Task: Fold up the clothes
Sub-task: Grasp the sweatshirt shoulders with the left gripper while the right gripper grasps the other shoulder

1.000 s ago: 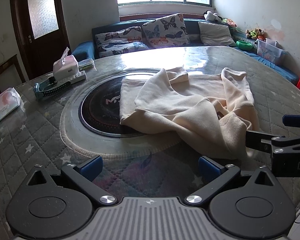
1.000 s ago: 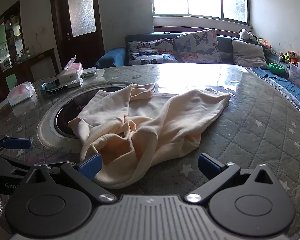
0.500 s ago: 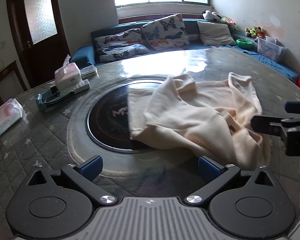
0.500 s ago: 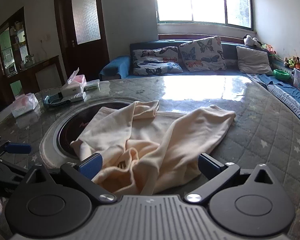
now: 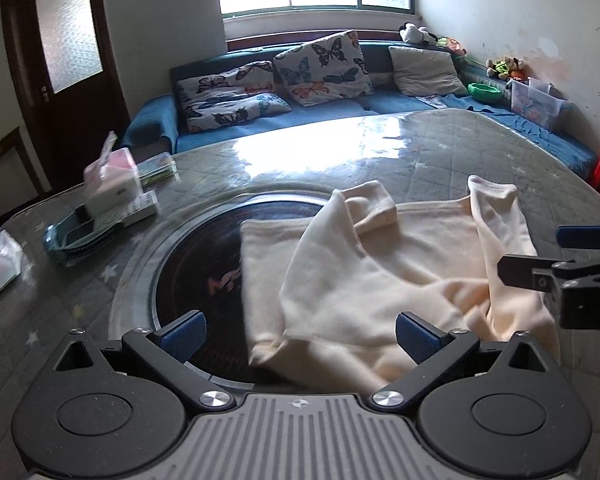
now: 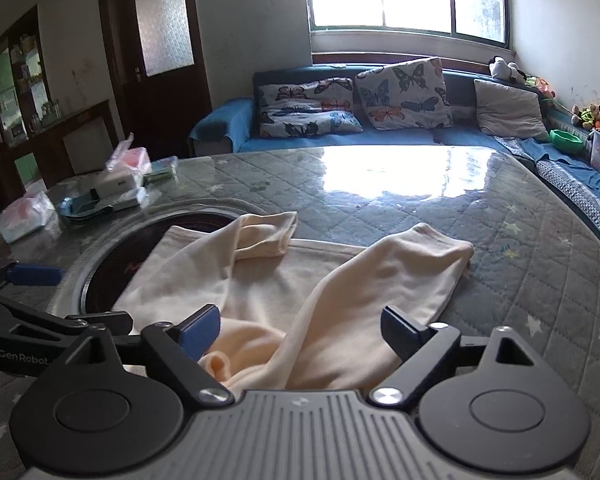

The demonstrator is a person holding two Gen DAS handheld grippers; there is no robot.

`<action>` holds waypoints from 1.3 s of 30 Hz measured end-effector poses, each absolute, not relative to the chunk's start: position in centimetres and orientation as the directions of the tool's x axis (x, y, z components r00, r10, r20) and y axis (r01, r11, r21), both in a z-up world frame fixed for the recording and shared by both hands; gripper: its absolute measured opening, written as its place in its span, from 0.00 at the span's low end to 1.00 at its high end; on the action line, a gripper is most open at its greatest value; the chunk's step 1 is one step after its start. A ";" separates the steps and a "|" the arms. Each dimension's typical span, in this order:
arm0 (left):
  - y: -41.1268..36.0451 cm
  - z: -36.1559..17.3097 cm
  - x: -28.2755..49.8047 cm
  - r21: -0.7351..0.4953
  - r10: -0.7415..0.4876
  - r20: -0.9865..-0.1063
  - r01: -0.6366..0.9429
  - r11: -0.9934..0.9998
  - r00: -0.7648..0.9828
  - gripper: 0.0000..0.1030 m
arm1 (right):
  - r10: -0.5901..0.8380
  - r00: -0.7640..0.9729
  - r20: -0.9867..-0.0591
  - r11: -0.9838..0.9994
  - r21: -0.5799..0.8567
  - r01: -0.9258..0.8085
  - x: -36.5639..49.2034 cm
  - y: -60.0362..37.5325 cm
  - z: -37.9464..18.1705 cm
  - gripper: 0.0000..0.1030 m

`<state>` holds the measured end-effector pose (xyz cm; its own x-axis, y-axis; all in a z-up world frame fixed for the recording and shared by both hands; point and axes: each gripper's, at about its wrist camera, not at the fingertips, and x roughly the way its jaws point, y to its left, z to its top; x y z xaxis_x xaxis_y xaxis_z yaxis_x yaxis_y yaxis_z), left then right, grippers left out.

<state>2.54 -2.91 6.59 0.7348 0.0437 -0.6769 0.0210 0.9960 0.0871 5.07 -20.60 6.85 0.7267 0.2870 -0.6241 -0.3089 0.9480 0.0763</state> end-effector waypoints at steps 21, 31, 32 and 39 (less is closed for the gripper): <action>-4.8 3.4 13.9 0.160 0.017 -0.677 0.124 0.979 0.736 0.76 | 0.267 0.613 -0.744 0.953 0.110 -0.281 15.1 -20.8 4.2 0.51; -3.7 2.3 13.8 0.083 -0.045 -0.690 0.140 0.987 0.723 0.11 | 0.283 0.594 -0.753 0.951 0.138 -0.278 14.9 -21.8 3.3 0.12; -3.7 2.5 13.6 0.086 -0.041 -0.684 0.136 0.987 0.729 0.10 | 0.284 0.598 -0.750 0.951 0.140 -0.276 14.7 -22.0 3.3 0.09; -1.7 5.1 10.5 0.039 -0.029 -0.623 0.068 0.997 0.782 0.09 | 0.284 0.640 -0.714 0.956 0.156 -0.250 13.3 -23.2 4.3 0.04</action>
